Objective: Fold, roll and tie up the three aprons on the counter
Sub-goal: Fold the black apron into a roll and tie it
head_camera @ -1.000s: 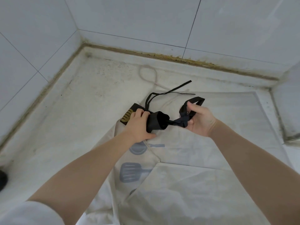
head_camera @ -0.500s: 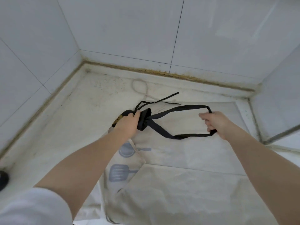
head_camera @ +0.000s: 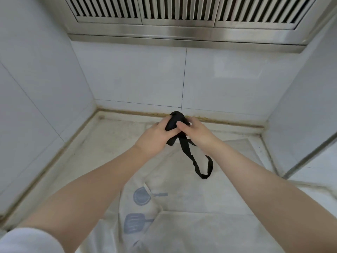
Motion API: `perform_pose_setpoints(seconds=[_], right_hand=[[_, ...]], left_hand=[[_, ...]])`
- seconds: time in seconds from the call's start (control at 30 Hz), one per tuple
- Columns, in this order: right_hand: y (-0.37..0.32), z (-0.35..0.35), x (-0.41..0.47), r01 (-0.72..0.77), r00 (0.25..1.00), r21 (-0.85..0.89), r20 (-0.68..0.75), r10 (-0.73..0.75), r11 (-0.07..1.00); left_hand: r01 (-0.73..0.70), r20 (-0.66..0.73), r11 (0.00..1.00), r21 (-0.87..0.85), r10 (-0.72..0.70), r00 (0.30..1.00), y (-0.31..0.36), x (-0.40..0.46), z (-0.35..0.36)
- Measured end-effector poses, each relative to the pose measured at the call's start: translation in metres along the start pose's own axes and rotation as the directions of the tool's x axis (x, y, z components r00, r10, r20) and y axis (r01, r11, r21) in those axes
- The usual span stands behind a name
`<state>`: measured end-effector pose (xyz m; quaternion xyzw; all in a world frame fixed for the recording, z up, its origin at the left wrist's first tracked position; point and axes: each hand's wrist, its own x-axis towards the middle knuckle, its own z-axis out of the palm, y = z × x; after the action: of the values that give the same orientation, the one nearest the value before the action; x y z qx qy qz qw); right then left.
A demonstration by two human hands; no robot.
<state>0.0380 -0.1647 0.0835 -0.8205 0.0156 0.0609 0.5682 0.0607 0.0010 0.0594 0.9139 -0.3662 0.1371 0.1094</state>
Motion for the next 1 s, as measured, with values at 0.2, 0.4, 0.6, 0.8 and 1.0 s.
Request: perform_pose_setpoints(seconds=[0.2,0.4,0.6,0.8,1.0], right_hand=[[-0.002,-0.011,-0.005,-0.008,0.998,0.07,-0.06,0.012,0.998],[-0.002,-0.012,-0.001,-0.036,0.966,-0.106,-0.257,0.008,0.994],[-0.009,-0.014,0.0,-0.174,0.971,0.13,-0.143,0.192,0.976],[-0.007,-0.017,-0.005,-0.149,0.988,0.42,0.017,0.157,0.895],[-0.012,-0.022,-0.012,-0.099,0.994,0.331,-0.005,0.107,0.938]], left_hand=[[0.027,-0.127,0.984,-0.178,-0.05,0.991,0.003,0.006,-0.021],[0.117,-0.124,0.728,-0.675,-0.269,0.955,0.014,0.009,-0.023],[0.22,0.086,0.268,-0.938,-0.433,0.897,0.02,0.006,-0.042],[0.242,0.222,-0.015,-0.97,-0.453,0.863,0.006,0.009,-0.047],[0.283,0.122,0.431,-0.857,-0.364,0.924,-0.01,0.01,-0.019]])
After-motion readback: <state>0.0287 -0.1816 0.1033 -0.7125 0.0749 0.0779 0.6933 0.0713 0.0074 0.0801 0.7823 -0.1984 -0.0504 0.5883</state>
